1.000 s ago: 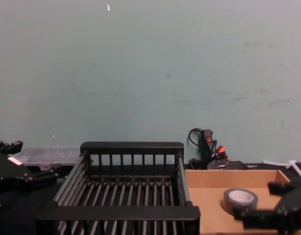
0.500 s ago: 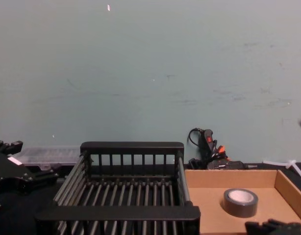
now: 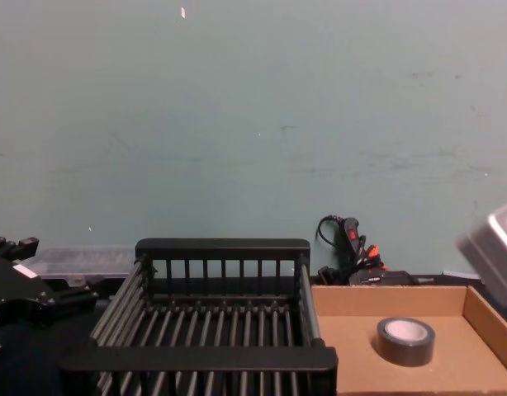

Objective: Pick up the white tape and place it into the black box , Pick up the silver tape and place it into the brown box.

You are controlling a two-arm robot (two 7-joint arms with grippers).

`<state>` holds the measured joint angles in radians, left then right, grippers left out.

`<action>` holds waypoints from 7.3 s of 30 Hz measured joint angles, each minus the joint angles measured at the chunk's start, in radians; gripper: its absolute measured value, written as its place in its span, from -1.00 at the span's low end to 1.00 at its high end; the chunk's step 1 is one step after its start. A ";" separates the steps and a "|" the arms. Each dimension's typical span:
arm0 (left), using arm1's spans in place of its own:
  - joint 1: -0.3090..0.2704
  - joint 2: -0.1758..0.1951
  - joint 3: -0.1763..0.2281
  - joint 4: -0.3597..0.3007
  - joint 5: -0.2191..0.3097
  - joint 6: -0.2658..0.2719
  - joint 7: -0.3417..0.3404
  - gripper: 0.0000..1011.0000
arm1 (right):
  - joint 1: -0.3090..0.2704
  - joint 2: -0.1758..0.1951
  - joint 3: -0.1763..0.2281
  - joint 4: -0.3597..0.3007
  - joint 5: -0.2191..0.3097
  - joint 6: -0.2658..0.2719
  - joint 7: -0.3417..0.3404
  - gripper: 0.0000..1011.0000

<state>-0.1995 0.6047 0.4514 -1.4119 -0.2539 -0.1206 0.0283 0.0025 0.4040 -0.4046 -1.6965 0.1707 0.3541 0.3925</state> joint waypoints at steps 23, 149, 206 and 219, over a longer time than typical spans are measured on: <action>0.000 0.000 0.000 0.000 0.000 0.000 0.000 0.98 | 0.027 -0.002 -0.059 0.062 -0.049 -0.071 0.022 0.98; 0.000 0.000 0.000 0.000 0.000 0.000 0.000 0.98 | 0.062 0.069 -0.051 -0.059 0.071 -0.153 0.073 -0.82; 0.000 0.000 0.000 0.000 0.000 0.000 0.000 0.98 | 0.573 -0.281 -0.129 0.612 -0.080 -0.241 -0.020 -0.82; 0.000 0.000 0.000 0.000 0.000 0.000 0.000 0.98 | 0.608 -0.332 -0.116 0.736 -0.114 -0.256 -0.032 -0.82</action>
<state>-0.1995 0.6047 0.4514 -1.4119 -0.2539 -0.1205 0.0283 0.6107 0.0722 -0.5207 -0.9607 0.0572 0.0979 0.3604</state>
